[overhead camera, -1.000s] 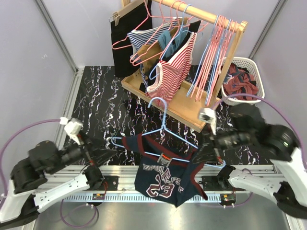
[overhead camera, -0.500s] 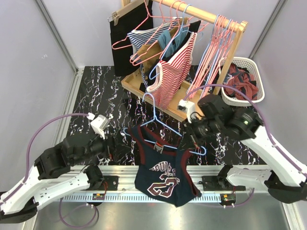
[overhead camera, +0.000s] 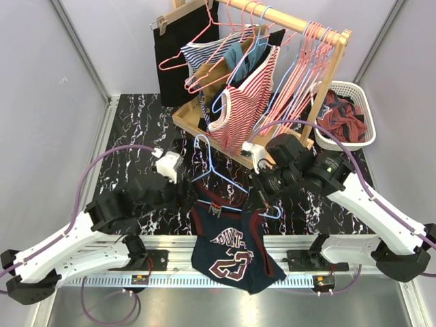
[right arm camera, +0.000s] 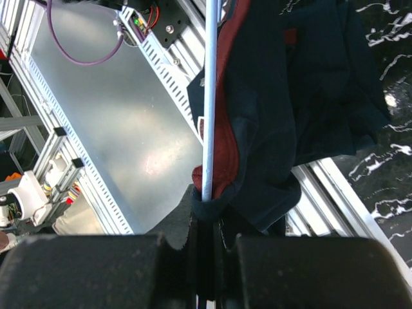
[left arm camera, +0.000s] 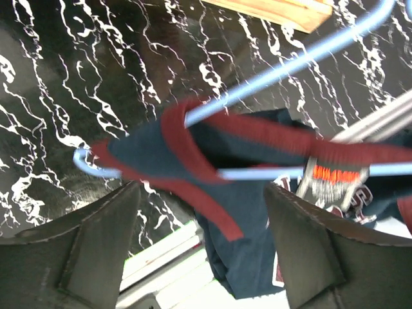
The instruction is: Remove the tank top from the hanger
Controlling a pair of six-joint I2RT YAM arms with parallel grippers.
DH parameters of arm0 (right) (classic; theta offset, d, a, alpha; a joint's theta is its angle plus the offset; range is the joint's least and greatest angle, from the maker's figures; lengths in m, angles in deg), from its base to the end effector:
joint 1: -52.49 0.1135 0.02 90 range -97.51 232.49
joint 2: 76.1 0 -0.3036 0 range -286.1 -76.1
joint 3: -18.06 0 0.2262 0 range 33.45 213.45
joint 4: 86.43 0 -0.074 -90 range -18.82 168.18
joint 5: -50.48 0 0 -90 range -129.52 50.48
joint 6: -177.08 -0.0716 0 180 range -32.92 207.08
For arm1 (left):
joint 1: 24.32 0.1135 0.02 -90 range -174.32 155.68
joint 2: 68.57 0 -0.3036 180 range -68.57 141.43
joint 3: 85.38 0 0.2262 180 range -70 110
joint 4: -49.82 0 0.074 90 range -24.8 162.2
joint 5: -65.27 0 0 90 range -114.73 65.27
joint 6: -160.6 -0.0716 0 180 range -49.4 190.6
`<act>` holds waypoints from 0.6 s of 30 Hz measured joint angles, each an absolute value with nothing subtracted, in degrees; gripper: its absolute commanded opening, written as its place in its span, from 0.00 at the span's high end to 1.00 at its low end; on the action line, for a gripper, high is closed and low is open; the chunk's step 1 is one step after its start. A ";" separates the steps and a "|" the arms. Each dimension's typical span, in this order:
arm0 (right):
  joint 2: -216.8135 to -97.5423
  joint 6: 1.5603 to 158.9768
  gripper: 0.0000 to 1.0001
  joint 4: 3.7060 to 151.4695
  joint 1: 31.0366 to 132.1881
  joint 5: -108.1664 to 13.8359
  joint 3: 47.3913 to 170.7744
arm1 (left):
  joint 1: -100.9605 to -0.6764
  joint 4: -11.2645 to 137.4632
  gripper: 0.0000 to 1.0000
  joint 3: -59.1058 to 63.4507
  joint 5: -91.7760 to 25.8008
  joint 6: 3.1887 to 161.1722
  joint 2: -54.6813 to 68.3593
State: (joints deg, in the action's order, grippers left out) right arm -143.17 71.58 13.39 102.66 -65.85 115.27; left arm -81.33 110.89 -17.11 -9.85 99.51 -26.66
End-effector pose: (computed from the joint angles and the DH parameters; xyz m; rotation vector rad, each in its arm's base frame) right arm 0.0948 0.1632 0.4008 -0.9893 2.4248 1.0273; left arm 0.0777 -0.0860 0.3352 0.3893 2.1775 -0.5768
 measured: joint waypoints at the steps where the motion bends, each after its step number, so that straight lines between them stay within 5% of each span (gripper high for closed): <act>1: -143.25 71.36 1.00 13.83 103.14 -65.85 115.07 | -81.33 110.26 0.28 -17.11 -9.37 99.48 -25.89; 8: -143.54 70.50 1.00 15.97 104.91 -65.46 114.85 | -81.33 108.40 0.83 -17.14 -6.20 99.51 -22.74; 18: -140.78 69.81 1.00 16.25 105.00 -63.62 113.67 | -81.33 111.35 1.00 -17.33 -2.40 99.79 -25.56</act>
State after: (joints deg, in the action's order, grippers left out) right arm -140.78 69.81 16.25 105.00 -63.62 113.67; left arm -81.33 111.35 -17.33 -2.40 99.79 -25.56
